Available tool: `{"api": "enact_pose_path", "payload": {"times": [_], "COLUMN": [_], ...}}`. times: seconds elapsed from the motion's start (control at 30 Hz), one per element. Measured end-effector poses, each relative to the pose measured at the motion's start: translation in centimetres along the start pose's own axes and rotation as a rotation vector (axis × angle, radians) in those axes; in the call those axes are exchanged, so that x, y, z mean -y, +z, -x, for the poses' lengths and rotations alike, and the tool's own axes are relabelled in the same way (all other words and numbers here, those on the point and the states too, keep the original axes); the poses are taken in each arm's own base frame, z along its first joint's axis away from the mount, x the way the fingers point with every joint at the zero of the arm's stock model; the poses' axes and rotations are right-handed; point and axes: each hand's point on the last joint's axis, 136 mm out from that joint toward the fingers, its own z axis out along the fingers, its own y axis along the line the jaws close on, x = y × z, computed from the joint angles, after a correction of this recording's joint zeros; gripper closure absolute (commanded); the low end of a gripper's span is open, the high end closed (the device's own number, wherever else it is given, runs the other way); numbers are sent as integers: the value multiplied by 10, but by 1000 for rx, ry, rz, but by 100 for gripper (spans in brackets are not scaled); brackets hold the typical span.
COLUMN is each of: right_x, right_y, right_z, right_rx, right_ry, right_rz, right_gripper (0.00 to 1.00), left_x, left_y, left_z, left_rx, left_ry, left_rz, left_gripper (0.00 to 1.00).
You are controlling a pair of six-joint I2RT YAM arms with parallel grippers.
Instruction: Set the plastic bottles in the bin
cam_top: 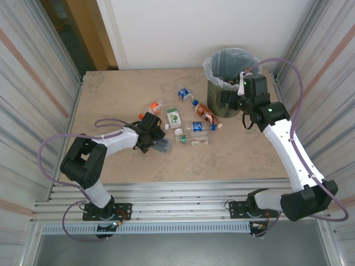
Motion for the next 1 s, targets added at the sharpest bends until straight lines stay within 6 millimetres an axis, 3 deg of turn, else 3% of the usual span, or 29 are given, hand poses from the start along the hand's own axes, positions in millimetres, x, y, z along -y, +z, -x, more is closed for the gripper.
{"api": "enact_pose_path", "payload": {"times": [0.3,0.57,0.67,0.9,1.0], "right_x": [-2,-6,-10,-22,-34], "right_y": [-6,-8,-9,-21,-25], "right_z": [-8,-17,-19,-17,-16], "right_rx": [-9,-29,-35,-25,-27], "right_ry": [10,9,7,27,43], "right_rz": [-11,-18,-8,61,132], "right_gripper": [1,2,2,0,5], "left_x": [-16,-17,-4,43,63], "left_y": [0,-14,-29,-85,-110], "left_z": [-5,-2,1,7,6], "left_rx": [-4,34,83,243,315], "left_ry": [22,160,251,506,610], "left_rz": [19,-11,-82,-371,-512], "left_gripper": [44,48,48,49,50]}}
